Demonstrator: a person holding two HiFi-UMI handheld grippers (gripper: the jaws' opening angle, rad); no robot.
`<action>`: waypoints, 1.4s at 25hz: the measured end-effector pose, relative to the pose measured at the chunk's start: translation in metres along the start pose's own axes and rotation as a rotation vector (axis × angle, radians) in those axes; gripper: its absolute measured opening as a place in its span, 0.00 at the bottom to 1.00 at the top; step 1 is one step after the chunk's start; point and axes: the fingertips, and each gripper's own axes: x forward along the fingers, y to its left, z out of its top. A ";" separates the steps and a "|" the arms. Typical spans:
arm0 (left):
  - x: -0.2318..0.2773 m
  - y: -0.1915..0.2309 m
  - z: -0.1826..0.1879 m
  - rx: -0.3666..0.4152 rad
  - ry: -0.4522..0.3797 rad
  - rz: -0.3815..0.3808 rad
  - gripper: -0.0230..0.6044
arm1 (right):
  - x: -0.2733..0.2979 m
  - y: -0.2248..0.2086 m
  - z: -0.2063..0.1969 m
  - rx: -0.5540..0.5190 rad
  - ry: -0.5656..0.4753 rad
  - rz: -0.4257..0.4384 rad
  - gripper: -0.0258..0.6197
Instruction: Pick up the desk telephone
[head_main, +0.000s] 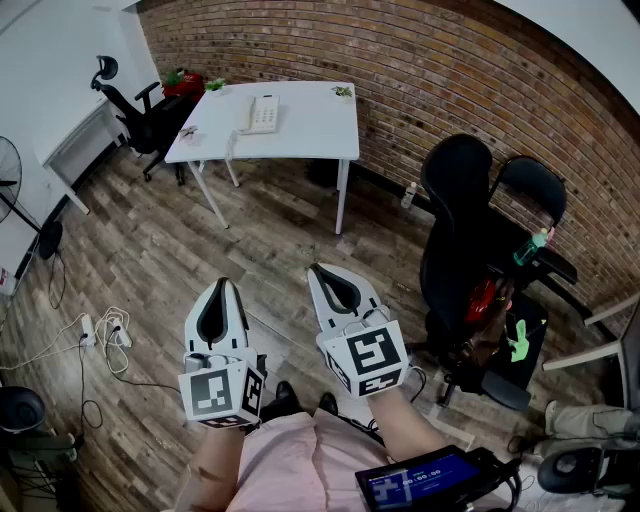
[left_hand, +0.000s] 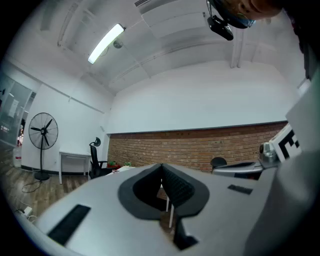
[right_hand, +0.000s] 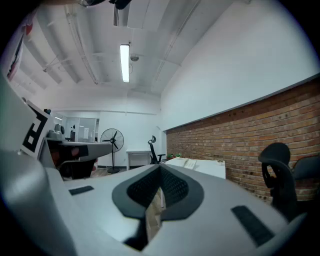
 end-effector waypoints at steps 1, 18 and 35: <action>0.000 -0.001 0.000 0.001 0.001 0.002 0.05 | 0.000 -0.001 0.000 -0.001 0.001 0.002 0.04; 0.021 -0.002 -0.006 -0.043 -0.006 0.041 0.48 | 0.016 -0.033 0.006 0.025 -0.027 -0.003 0.42; 0.178 0.089 -0.031 -0.036 0.027 -0.010 0.47 | 0.177 -0.075 -0.020 0.022 0.062 -0.095 0.42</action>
